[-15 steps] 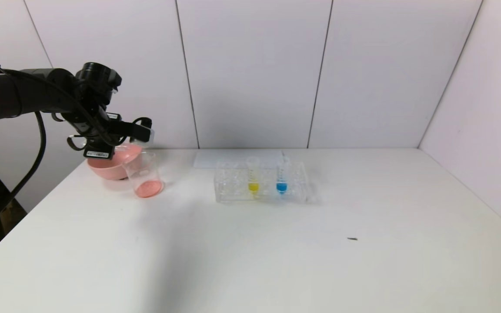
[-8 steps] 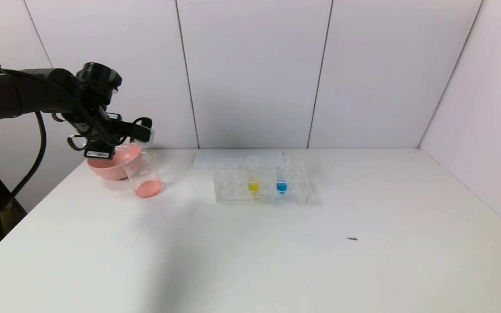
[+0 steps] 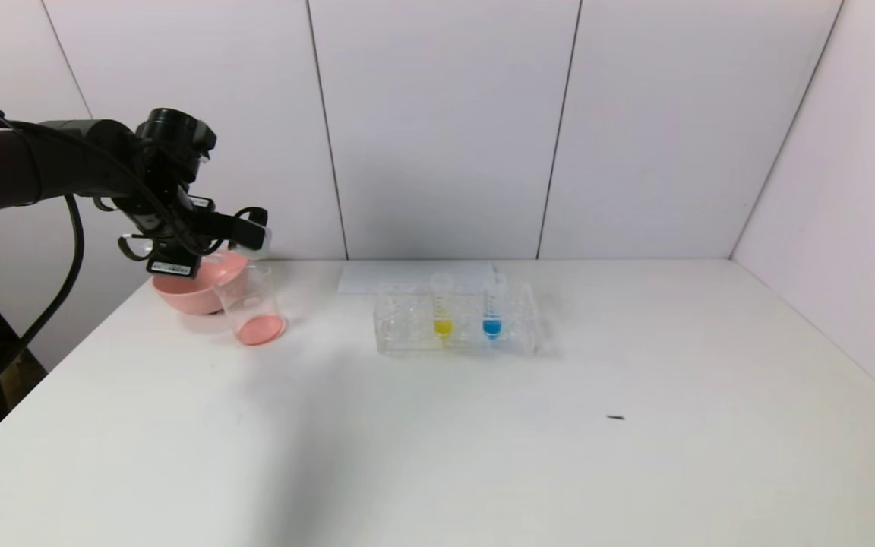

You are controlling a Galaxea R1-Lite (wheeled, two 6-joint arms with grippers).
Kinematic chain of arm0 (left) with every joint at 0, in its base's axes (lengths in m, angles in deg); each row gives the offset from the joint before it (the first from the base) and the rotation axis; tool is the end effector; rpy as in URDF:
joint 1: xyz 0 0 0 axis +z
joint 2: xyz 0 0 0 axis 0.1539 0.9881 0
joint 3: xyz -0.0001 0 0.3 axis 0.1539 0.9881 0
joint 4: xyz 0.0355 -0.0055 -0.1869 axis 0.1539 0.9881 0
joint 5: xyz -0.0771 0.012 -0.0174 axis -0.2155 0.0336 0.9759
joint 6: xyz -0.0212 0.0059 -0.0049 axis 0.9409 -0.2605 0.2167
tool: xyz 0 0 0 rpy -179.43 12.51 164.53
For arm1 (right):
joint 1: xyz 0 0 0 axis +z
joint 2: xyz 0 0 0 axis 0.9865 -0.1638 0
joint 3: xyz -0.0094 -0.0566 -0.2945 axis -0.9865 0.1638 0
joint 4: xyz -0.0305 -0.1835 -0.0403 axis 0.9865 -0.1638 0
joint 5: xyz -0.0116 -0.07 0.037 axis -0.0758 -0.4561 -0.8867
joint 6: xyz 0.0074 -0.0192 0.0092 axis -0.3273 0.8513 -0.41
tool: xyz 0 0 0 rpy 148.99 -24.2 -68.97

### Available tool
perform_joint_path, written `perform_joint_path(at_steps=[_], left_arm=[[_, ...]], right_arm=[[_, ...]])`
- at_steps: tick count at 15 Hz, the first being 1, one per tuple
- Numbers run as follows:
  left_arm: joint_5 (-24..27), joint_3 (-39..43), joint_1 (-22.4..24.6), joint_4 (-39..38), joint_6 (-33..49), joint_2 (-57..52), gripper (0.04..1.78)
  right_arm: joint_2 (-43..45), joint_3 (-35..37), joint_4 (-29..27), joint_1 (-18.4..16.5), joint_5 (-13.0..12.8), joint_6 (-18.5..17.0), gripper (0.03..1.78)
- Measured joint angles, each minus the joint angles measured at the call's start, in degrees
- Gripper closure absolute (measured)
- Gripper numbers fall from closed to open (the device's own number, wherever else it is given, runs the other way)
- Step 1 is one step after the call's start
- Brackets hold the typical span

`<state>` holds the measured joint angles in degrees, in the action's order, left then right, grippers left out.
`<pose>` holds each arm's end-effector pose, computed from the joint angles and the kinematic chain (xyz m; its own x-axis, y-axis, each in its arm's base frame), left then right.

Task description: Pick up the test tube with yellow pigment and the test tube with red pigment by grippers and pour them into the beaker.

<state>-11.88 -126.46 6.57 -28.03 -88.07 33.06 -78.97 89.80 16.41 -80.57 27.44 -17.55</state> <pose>0.4184 -0.0095 0.2256 0.6716 0.2883 -0.6825 0.7188 -0.0299 0.6946 -0.0229 -0.0001 0.0759 1.0000 -0.0017 0.0018 0.0017 1.0000 0.0016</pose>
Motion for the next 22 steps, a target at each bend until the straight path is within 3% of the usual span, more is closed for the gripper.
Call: perform_joint_path(at_steps=[22], left_arm=[[-7.2,0.0,-1.4,-1.0,-6.4,0.3,1.37]], right_arm=[[0.0,0.0,0.0,0.0,0.0,0.0,0.11]])
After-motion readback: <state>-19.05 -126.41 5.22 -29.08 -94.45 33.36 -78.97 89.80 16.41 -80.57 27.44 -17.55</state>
